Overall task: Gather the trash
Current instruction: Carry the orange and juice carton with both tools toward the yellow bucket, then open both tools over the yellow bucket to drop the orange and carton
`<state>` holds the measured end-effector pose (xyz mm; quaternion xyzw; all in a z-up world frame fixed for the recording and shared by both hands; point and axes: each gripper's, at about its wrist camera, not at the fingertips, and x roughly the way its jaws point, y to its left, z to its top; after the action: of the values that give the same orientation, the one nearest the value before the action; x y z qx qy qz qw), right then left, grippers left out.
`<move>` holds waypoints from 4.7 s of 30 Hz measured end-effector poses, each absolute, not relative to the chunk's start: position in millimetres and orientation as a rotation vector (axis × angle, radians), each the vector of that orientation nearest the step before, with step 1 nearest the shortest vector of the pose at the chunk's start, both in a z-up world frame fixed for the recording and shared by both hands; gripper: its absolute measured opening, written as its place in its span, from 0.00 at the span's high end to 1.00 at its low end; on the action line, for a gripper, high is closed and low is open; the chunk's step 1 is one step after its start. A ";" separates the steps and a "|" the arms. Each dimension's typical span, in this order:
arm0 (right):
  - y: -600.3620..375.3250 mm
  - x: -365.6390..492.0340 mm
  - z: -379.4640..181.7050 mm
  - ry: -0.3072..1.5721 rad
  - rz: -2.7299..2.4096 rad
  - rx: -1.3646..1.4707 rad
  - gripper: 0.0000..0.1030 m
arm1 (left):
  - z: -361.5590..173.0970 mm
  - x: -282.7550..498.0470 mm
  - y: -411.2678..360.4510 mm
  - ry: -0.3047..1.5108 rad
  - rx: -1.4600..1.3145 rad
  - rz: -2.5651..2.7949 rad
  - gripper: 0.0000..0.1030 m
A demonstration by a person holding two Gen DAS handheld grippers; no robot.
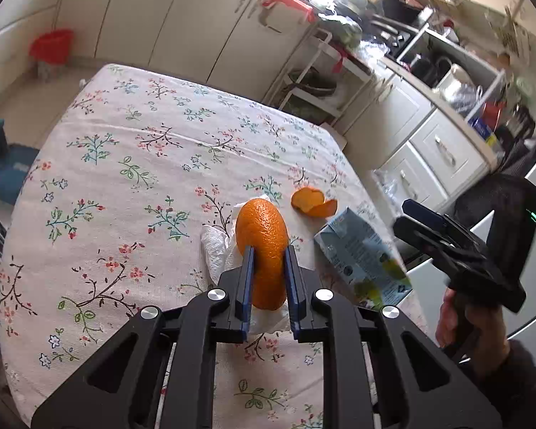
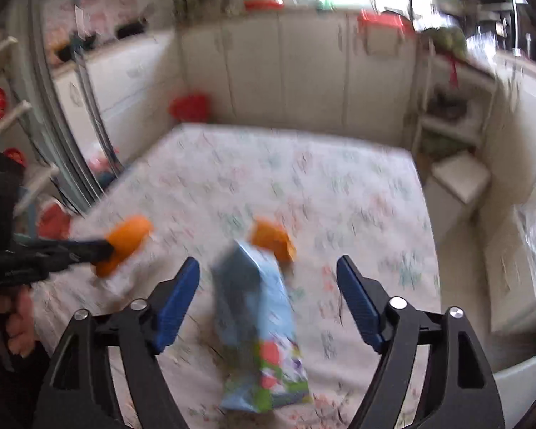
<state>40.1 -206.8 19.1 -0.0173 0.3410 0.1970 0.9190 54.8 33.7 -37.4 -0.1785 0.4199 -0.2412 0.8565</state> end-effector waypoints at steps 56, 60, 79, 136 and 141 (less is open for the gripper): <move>-249.6 -1.1 37.5 0.654 0.590 0.028 0.97 | 6.6 30.4 -34.0 0.641 -0.009 -0.377 0.86; -266.5 -3.2 36.1 0.654 0.557 0.044 0.97 | 12.1 25.5 -53.0 0.611 0.029 -0.387 0.86; -343.3 -15.1 29.1 0.666 0.407 0.101 0.97 | 24.0 5.5 -128.4 0.515 0.140 -0.456 0.86; -501.7 -25.6 -69.0 1.104 0.112 0.239 0.58 | -40.4 -24.2 -358.7 0.881 0.020 -0.674 0.50; -497.1 -23.6 -57.0 1.063 0.103 0.237 0.47 | -32.7 -26.9 -342.4 0.865 0.018 -0.648 0.42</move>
<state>-23.6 -497.1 -57.0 0.1126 0.5054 0.0489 0.8541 -26.9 -342.4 -32.7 0.0088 0.4119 -0.3085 0.8574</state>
